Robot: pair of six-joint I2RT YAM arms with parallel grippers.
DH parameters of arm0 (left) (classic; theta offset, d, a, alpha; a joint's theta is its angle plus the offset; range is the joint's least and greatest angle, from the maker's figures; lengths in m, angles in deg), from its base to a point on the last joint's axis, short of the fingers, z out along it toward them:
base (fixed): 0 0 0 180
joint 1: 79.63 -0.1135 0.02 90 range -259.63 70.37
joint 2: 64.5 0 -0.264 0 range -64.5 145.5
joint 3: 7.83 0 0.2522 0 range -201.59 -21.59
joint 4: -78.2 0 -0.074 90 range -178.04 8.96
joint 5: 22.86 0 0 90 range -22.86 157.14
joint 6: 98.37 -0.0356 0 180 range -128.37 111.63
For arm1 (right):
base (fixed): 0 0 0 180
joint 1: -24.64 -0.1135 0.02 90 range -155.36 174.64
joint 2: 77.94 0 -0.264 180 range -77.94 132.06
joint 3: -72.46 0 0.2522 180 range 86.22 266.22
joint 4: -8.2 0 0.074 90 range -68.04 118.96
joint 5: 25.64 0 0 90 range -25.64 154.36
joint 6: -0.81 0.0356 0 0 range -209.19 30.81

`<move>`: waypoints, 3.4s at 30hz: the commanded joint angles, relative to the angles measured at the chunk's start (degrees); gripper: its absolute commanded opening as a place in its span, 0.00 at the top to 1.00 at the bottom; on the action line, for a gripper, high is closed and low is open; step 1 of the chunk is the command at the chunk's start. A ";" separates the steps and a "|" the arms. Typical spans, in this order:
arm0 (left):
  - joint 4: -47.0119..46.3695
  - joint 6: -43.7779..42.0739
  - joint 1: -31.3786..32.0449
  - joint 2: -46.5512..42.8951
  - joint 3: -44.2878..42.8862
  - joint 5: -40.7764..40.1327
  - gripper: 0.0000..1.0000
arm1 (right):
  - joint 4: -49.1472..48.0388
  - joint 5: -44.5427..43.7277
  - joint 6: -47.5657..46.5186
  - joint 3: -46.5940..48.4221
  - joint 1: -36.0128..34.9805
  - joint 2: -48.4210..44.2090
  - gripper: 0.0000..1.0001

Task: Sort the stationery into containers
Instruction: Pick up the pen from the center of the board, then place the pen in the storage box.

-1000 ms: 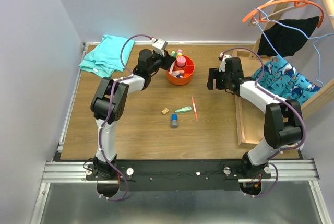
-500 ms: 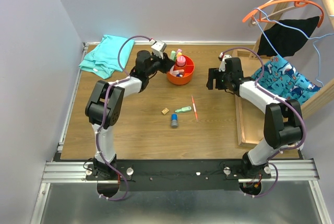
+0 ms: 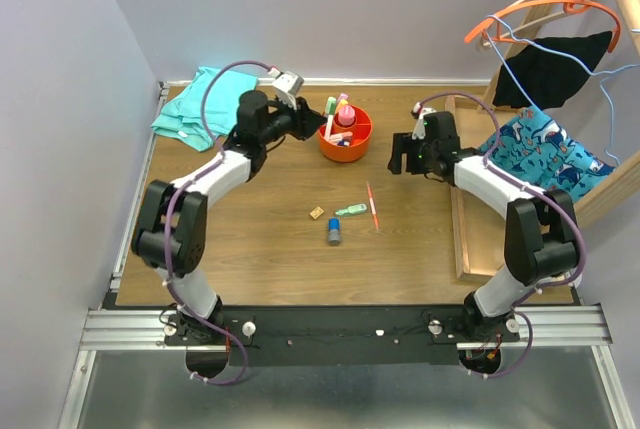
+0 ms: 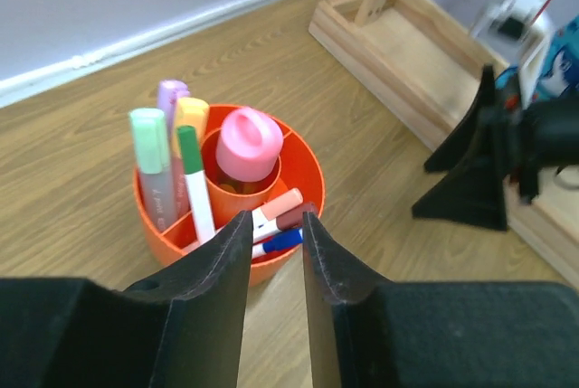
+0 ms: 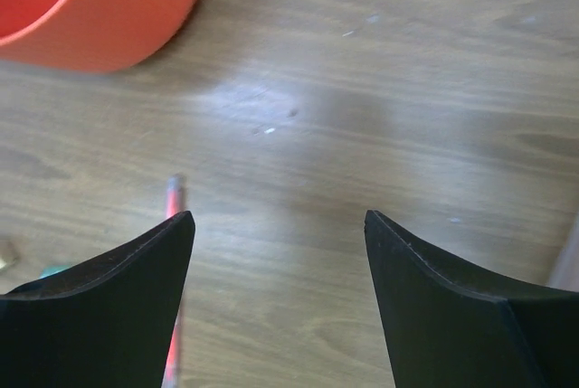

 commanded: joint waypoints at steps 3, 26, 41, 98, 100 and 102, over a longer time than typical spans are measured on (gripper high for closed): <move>16.77 0.63 -6.12 -12.18 1.62 4.02 0.60 | 6.43 -1.09 4.75 2.66 -7.64 3.42 0.19; 29.02 -4.57 -11.75 -27.23 16.56 0.94 0.60 | 8.98 -10.50 9.51 8.37 -15.29 13.97 0.28; 28.67 -4.04 -11.75 -27.32 17.18 -0.20 0.60 | 11.97 -12.61 9.16 11.27 -16.78 19.78 0.67; 48.97 -18.45 -13.24 -7.46 -5.85 -2.49 0.60 | -81.80 4.09 -9.21 11.01 -18.37 25.66 0.99; 48.79 -18.54 -13.16 -6.93 -5.76 -2.66 0.60 | -82.77 3.56 -9.30 9.78 -18.37 26.10 0.99; 48.71 -18.45 -13.24 -6.58 -5.59 -2.58 0.60 | -83.74 3.12 -9.21 8.02 -18.37 26.63 0.99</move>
